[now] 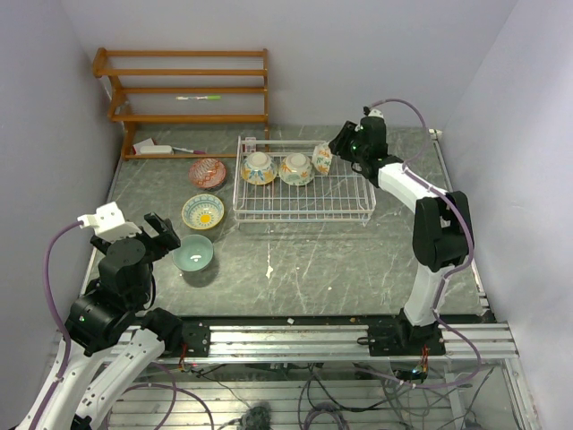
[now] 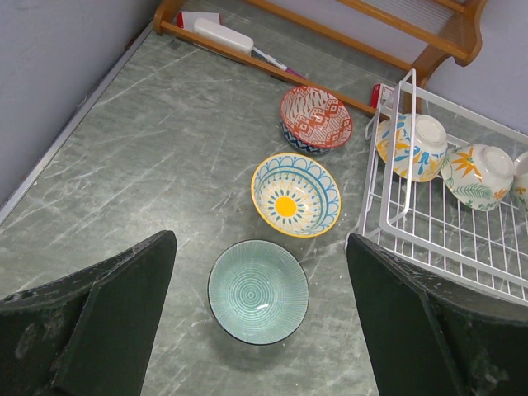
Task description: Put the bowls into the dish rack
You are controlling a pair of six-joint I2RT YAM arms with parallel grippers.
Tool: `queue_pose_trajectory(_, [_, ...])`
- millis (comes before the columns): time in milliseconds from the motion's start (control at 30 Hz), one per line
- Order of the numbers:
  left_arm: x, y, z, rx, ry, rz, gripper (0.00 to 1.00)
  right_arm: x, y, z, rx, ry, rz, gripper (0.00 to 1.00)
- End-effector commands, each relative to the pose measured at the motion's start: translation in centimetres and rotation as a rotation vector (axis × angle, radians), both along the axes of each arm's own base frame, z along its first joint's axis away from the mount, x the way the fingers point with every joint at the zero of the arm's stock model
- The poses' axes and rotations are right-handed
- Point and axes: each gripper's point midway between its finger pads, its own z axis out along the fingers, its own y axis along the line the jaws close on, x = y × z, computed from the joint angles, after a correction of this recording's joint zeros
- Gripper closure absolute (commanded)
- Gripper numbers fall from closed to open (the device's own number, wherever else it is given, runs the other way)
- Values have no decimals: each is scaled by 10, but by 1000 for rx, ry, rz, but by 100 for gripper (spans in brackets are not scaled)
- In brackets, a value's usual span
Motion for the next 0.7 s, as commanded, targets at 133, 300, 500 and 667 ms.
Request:
queue_pose_trajectory(133, [-1, 3, 14, -17, -40, 12, 5, -2, -25, -23, -76, 53, -113, 59])
queue_pose_trajectory(300, [-1, 3, 15, -19, -44, 12, 5, -11, -45, -28, -104, 68, -212, 61])
queue_pose_trajectory(500, [0, 3, 14, -17, -40, 15, 5, -19, -47, -23, -97, 51, -221, 62])
queue_pose_trajectory(667, [-1, 4, 15, -20, -44, 14, 4, -19, -46, -25, -96, 55, -213, 62])
